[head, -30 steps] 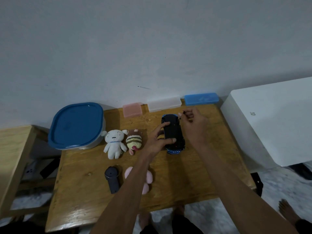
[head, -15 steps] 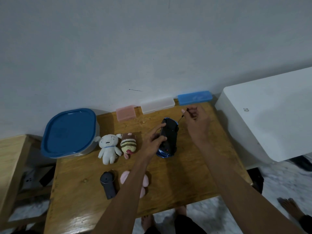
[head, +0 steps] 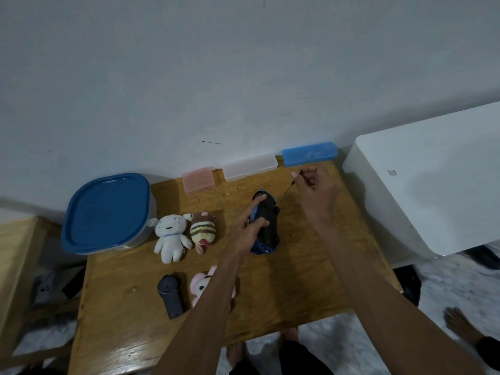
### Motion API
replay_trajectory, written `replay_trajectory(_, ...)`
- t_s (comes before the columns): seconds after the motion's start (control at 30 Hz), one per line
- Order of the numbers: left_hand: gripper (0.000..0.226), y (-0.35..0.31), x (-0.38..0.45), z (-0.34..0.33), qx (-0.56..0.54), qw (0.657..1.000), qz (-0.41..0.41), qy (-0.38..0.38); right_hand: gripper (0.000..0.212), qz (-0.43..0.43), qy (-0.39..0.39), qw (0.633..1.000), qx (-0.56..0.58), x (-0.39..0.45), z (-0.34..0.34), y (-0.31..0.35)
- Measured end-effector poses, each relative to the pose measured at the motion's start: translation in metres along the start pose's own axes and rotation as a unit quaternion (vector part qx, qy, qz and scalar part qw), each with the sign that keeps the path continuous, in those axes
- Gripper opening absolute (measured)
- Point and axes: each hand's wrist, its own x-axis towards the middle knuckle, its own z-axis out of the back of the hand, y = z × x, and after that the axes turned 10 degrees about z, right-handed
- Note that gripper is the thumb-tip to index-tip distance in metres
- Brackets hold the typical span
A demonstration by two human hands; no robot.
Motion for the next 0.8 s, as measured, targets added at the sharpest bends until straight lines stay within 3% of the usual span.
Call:
replay_trajectory(0.13,0.068,-0.001,0.000,0.000,0.009,1.000,0.008,0.003,0.016,0.003,-0.001,1.000,0.009,-0.001,0.001,0.002)
replay_trajectory(0.33,0.045,0.000,0.000,-0.003,-0.045,0.996,0.072,0.003,0.016,-0.018,0.003,1.000,0.020,0.000,0.002,0.002)
replay_trajectory(0.53,0.050,0.005,0.001,-0.011,-0.042,0.996,0.075,-0.020,0.017,-0.067,0.020,0.996,0.062,0.005,0.003,-0.008)
replay_trajectory(0.67,0.053,0.020,0.011,-0.022,0.088,0.993,-0.013,-0.079,0.017,-0.091,0.025,0.993,0.077,0.006,0.008,-0.013)
replay_trajectory(0.8,0.060,0.040,0.025,-0.035,0.299,0.940,-0.015,-0.163,0.016,-0.103,0.046,0.990,0.090,0.007,0.015,-0.018)
